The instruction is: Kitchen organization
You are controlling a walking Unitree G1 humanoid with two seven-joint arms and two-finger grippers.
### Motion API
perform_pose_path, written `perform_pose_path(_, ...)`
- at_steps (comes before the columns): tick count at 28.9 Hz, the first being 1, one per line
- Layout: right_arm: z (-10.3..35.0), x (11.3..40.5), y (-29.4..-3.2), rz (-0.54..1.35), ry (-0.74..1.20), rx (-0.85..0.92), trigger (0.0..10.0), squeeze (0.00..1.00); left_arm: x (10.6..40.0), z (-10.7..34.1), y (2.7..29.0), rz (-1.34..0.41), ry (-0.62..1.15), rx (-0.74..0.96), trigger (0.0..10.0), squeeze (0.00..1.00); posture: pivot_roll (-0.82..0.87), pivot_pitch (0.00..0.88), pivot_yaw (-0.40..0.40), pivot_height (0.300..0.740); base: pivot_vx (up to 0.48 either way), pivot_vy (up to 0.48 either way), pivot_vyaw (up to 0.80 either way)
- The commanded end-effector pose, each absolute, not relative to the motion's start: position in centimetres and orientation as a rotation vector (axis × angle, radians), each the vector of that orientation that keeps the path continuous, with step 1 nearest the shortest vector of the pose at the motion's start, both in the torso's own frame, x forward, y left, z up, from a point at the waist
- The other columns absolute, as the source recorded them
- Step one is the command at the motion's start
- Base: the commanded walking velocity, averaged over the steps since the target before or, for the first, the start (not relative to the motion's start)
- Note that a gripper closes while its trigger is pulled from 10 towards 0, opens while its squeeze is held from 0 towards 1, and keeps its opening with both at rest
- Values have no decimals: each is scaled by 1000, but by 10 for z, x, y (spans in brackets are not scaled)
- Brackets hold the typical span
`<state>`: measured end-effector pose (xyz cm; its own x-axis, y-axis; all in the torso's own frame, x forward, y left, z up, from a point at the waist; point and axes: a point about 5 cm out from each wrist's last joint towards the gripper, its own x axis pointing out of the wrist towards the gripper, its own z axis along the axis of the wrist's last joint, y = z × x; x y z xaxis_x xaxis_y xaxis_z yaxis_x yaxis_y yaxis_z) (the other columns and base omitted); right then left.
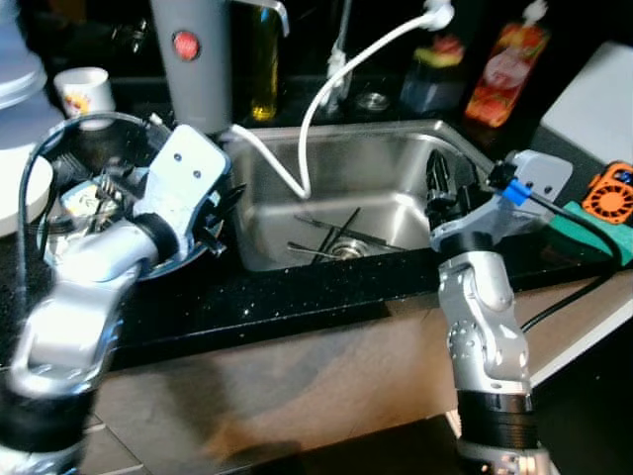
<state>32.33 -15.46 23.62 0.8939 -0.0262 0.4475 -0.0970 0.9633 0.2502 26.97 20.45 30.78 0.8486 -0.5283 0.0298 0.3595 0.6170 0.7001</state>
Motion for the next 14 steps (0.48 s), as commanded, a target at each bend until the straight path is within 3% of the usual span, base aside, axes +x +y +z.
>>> perform_pose_path(1, 238, 325, -152, 51, -467, 279, 10000, 0, 265, 306, 205, -566, -211, 792, 10000, 0, 145, 71, -81, 740, 0, 0, 0)
perform_pose_path(10, 239, 326, -150, 50, -471, 285, 10000, 0, 257, 287, 216, -667, -45, 857, 10000, 0, 146, 66, -72, 740, 0, 0, 0)
perform_pose_path(14, 237, 325, -150, 43, -470, 287, 10000, 0, 268, 270, 219, -765, 12, 775, 10000, 0, 127, 57, -65, 740, 0, 0, 0)
